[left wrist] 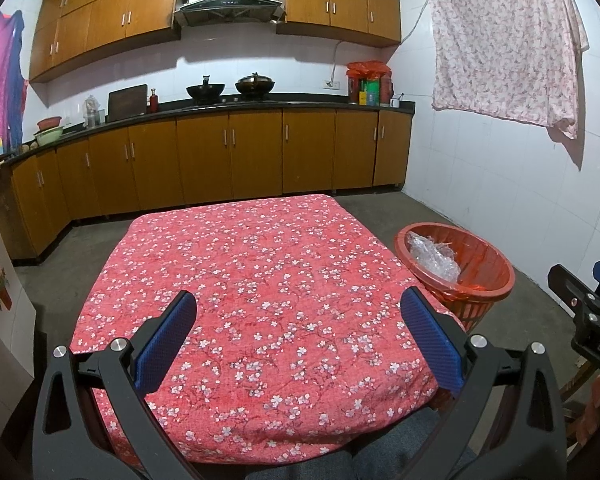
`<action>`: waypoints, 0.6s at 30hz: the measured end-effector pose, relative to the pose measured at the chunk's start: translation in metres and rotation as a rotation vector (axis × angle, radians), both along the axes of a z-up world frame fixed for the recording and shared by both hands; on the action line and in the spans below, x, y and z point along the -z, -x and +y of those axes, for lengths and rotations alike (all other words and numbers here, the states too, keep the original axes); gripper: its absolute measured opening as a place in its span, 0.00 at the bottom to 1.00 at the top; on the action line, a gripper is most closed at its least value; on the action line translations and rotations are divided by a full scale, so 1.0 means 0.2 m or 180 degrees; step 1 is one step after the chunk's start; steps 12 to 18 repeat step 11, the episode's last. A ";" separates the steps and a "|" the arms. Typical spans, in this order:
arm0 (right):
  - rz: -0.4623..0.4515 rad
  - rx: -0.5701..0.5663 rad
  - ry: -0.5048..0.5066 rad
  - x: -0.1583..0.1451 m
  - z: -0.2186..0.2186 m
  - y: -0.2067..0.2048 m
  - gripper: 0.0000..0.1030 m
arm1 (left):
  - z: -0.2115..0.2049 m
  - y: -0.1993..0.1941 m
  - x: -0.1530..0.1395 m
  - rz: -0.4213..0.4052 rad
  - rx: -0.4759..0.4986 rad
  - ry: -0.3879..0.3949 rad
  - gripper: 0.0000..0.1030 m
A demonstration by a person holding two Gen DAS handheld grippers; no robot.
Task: Collect trash
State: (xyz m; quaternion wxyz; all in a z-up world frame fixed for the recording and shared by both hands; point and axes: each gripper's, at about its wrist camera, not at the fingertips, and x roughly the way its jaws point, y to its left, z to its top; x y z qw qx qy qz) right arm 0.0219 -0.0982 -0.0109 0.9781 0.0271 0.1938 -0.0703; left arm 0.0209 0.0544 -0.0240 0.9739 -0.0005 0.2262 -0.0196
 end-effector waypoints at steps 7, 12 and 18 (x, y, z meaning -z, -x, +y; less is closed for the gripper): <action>0.0002 0.0003 -0.0003 0.01 0.00 0.01 0.96 | 0.00 0.00 0.00 0.0004 0.0011 0.0007 0.98; 0.0003 0.0004 -0.0004 0.01 0.00 0.01 0.96 | 0.00 0.00 0.00 0.0013 0.0013 0.0012 0.98; 0.0003 0.0004 -0.0004 0.01 0.00 0.01 0.96 | 0.00 0.00 0.00 0.0013 0.0013 0.0012 0.98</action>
